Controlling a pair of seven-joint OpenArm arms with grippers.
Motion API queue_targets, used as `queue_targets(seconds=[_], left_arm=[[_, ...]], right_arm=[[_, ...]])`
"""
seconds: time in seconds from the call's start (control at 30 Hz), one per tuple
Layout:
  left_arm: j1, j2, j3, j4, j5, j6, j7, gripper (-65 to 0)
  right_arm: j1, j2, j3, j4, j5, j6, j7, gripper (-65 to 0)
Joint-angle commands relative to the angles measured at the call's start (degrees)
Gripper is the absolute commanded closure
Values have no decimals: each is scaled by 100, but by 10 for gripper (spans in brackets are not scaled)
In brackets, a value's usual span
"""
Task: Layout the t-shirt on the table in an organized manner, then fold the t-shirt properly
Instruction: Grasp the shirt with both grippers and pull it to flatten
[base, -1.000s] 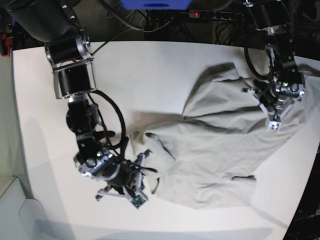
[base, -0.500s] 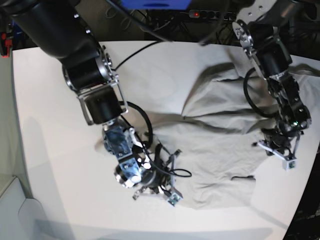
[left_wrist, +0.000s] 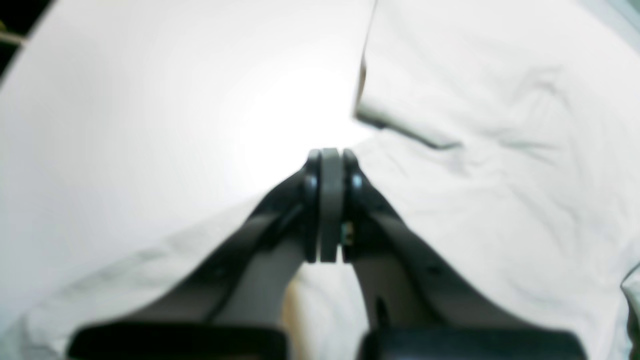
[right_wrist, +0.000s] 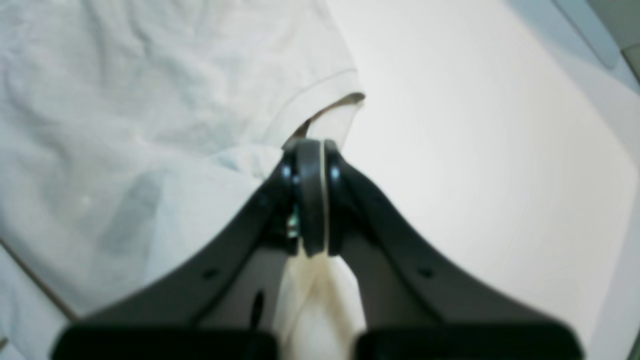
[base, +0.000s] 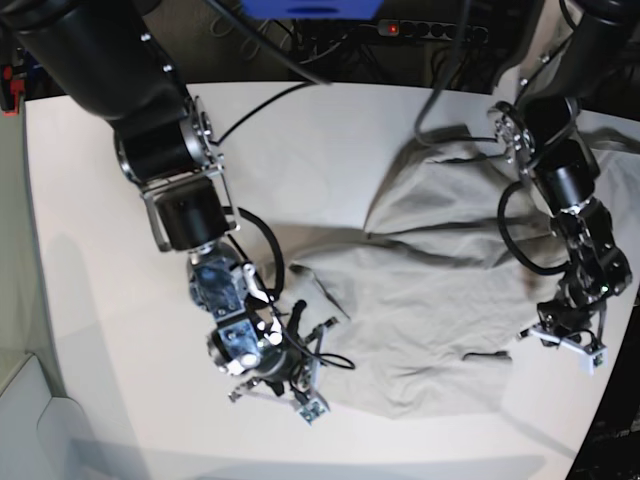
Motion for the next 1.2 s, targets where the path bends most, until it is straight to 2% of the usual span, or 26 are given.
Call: queue_targets(seconds=[0.0,0.2,0.27,0.33,0.47,0.57,0.67,0.8,0.93,1.07,1.17], left_arm=[[-296,-48,21,80,-95,-29,-177,-1],[-454,-22,21,-359,-95,-29,-828,-1],[-533,-40,21,-641,-95,-29,-916,-1],[-569,-48,3,-790,-121,-29,-924,-1],[-586,-13,3,-808,-130,-29,-933,-1],[-586,66,21,-711,-121,-29,-845,-1],[-287,92,29,-192,-95,-55,-326,-1],[381,101,29,1012,-95,-82,755,-1],[1313,66,425,2225,-104,-82,1458,-1],[2376,48,926,2867,-95,-82,1511,-1],[2825,48,1040,2832,-95,-82,1502,-1]], right_arm=[[210,-52,26,109,53,-61,122,-2],[149,62,53,83,44,-61,122,-5],[175,62,53,48,44,-61,61,-25],[201,80,35,-84,44,-61,61,-85],[298,150,18,-392,44,-61,78,-249],[298,150,-18,-383,44,45,17,-316],[316,53,-264,-383,44,590,-238,-342],[404,-131,-809,-357,44,986,-660,-341],[439,-166,-985,-172,44,1074,-774,-341],[439,-149,-985,-216,44,1056,-722,-342],[430,-122,-985,-216,44,1056,-695,-342]])
